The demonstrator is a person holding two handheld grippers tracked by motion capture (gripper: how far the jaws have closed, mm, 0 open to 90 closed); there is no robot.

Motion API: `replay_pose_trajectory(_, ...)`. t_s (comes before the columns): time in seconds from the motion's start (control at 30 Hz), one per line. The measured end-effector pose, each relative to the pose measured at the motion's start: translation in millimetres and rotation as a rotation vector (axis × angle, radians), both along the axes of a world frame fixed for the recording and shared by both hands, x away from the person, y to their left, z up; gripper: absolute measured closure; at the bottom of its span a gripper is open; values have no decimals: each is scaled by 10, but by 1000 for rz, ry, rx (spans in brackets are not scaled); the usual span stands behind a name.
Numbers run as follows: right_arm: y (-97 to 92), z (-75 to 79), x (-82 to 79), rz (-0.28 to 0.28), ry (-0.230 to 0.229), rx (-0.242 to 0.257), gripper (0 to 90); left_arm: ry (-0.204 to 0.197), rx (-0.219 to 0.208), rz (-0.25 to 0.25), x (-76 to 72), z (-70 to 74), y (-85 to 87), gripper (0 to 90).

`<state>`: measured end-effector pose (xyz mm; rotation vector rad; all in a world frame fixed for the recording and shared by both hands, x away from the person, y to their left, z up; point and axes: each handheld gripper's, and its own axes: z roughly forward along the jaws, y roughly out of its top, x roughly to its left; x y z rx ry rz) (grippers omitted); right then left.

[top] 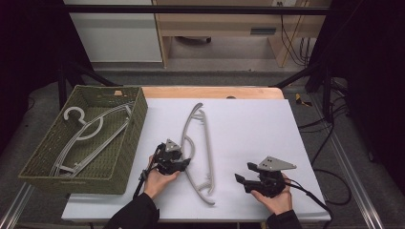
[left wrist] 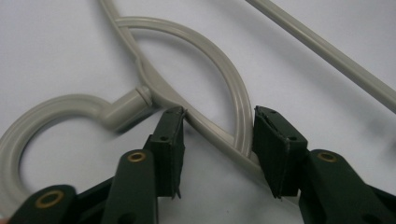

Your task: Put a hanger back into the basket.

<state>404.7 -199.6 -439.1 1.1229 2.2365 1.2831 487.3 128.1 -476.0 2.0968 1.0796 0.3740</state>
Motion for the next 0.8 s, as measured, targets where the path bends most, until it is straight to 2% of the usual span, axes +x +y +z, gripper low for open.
replay_pose_trajectory(0.03, -3, 0, -3, -10, 3, -1, 342, 7, 8, 3, -36, 21, -17, 548)
replay_pose_trajectory(0.1, -22, -2, 4, -9, -2, 2, 332, 24, 6, 2, -107, 43, -55, 424)
replay_pose_trajectory(0.13, -29, -1, 5, -7, -4, 0, 329, 36, 4, -10, -155, 49, -79, 391)
replay_pose_trajectory(0.27, -30, 5, 2, -14, -7, 6, 322, 32, 24, -12, -320, 42, -179, 306)
replay_pose_trajectory(0.37, -33, 9, -2, -10, -7, 9, 316, 36, 29, -7, -366, 27, -229, 249)
replay_pose_trajectory(0.43, -35, 10, -1, -12, -11, 7, 313, 46, 50, -15, -388, 4, -264, 225)
replay_pose_trajectory(0.47, -33, 9, 0, -16, -10, 7, 311, 37, 70, -17, -401, -7, -278, 218)
replay_pose_trajectory(0.5, -37, 8, 1, -12, -9, 1, 309, 23, 86, -15, -412, -10, -286, 221)
replay_pose_trajectory(0.53, -31, 6, 0, -17, -9, 2, 309, 13, 119, -19, -426, -7, -288, 237)
replay_pose_trajectory(0.57, -31, 5, -1, -16, -7, -1, 308, 4, 120, -15, -432, -9, -282, 267)
replay_pose_trajectory(0.67, -31, 7, -3, -17, -6, -1, 307, 9, 109, -17, -437, 1, -204, 331)
replay_pose_trajectory(0.8, -37, 10, -4, -17, -10, 2, 307, 31, 132, -13, -412, 34, -48, 391)
